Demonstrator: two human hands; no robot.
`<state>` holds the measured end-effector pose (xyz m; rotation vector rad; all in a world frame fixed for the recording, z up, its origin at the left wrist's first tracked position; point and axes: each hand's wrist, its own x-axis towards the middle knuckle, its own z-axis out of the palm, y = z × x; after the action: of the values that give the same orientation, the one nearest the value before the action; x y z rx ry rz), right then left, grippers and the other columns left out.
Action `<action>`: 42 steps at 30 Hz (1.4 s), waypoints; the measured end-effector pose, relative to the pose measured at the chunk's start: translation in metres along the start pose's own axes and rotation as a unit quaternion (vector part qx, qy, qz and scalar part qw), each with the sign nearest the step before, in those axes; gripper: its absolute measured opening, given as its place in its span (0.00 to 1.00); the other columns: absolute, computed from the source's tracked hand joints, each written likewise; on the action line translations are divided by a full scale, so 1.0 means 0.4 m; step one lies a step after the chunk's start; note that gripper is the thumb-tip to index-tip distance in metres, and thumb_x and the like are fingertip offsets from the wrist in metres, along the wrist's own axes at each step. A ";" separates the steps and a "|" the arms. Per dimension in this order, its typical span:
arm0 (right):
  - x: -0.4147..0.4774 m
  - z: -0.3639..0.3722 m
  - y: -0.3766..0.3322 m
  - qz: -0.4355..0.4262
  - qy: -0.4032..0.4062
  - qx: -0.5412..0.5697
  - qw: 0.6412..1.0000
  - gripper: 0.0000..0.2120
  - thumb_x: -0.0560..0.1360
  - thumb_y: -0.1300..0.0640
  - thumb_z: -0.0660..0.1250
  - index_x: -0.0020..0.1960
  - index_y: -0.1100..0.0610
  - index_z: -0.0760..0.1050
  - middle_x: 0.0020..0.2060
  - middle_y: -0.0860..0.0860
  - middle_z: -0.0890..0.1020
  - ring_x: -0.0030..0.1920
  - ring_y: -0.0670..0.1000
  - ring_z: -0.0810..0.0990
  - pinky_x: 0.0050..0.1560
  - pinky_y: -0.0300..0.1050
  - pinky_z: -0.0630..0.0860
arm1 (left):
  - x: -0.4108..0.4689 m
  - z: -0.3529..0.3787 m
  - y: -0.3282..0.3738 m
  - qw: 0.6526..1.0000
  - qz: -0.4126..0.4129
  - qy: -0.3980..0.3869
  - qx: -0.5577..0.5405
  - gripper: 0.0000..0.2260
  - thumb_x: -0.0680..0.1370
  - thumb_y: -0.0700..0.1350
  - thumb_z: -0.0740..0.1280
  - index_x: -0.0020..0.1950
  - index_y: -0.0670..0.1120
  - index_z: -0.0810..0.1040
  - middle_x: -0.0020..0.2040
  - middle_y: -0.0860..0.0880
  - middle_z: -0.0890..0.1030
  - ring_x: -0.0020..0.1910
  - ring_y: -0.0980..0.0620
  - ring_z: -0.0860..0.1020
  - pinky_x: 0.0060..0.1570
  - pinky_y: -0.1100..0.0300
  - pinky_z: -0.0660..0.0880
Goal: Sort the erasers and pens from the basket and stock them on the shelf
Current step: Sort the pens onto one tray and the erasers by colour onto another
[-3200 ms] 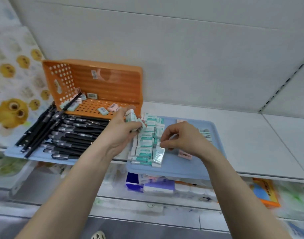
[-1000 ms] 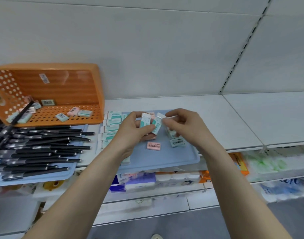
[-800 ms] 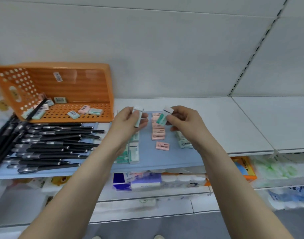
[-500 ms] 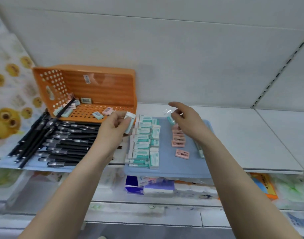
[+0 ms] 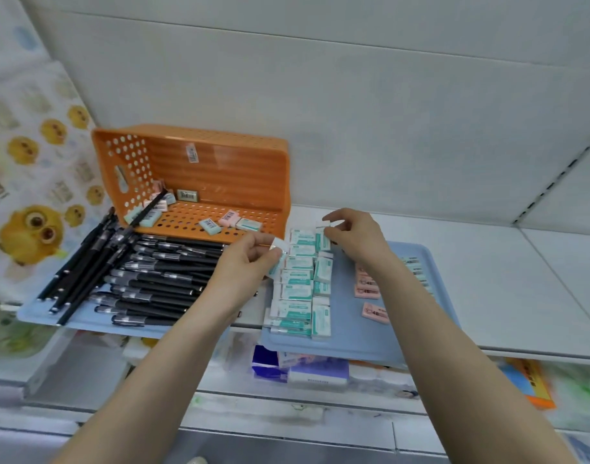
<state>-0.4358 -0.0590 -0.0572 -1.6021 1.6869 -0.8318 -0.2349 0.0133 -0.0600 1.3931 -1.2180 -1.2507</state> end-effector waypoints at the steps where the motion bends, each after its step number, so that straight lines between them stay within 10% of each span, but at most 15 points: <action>1: -0.003 -0.005 0.001 0.004 -0.009 -0.003 1.000 0.07 0.75 0.57 0.69 0.53 0.49 0.80 0.39 0.51 0.83 0.40 0.50 0.81 0.41 0.43 0.77 | 0.002 0.002 -0.001 1.000 0.000 -0.002 -0.002 0.09 0.79 0.42 0.66 0.59 0.47 0.76 0.49 0.46 0.84 0.50 0.47 0.83 0.54 0.47 0.79; 9: -0.033 -0.017 0.000 0.024 -0.075 -0.039 0.996 0.12 0.75 0.58 0.71 0.58 0.55 0.80 0.41 0.49 0.81 0.31 0.42 0.80 0.29 0.27 0.73 | 0.005 0.022 0.008 1.000 0.014 -0.019 -0.020 0.07 0.79 0.37 0.65 0.54 0.49 0.77 0.50 0.47 0.83 0.46 0.52 0.83 0.41 0.62 0.79; 13: -0.056 -0.026 -0.012 -0.027 -0.011 -0.106 0.994 0.09 0.77 0.54 0.67 0.56 0.51 0.80 0.43 0.51 0.83 0.40 0.48 0.81 0.42 0.40 0.78 | 0.011 0.029 0.011 0.999 0.009 -0.027 -0.035 0.10 0.79 0.36 0.65 0.57 0.49 0.77 0.55 0.46 0.82 0.50 0.50 0.83 0.44 0.58 0.81; 21: -0.107 -0.044 -0.041 -0.035 -0.076 0.177 0.981 0.03 0.77 0.62 0.69 0.48 0.61 0.81 0.34 0.55 0.83 0.34 0.47 0.80 0.35 0.38 0.76 | 0.013 0.065 0.027 0.998 0.022 -0.020 -0.059 0.13 0.76 0.38 0.70 0.56 0.51 0.75 0.50 0.47 0.83 0.51 0.47 0.82 0.53 0.49 0.80; 30: -0.115 -0.018 -0.007 -0.039 -0.026 -0.117 0.992 0.05 0.77 0.53 0.68 0.51 0.51 0.80 0.40 0.48 0.82 0.37 0.49 0.81 0.33 0.39 0.73 | -0.015 0.037 -0.034 0.928 0.139 0.001 0.347 0.18 0.77 0.45 0.69 0.67 0.51 0.75 0.66 0.53 0.72 0.61 0.52 0.73 0.63 0.56 0.70; 42: -0.121 0.012 -0.032 -0.063 0.022 -0.164 0.984 0.06 0.77 0.54 0.68 0.53 0.51 0.78 0.38 0.47 0.81 0.38 0.49 0.82 0.45 0.48 0.78 | -0.010 0.008 -0.014 0.913 0.130 -0.034 0.384 0.19 0.79 0.47 0.66 0.70 0.49 0.73 0.69 0.53 0.71 0.63 0.53 0.72 0.64 0.57 0.68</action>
<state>-0.4229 -0.0112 -0.0477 -1.9411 1.8410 -0.6791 -0.2375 0.0179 -0.0651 1.6472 -2.0005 -0.6416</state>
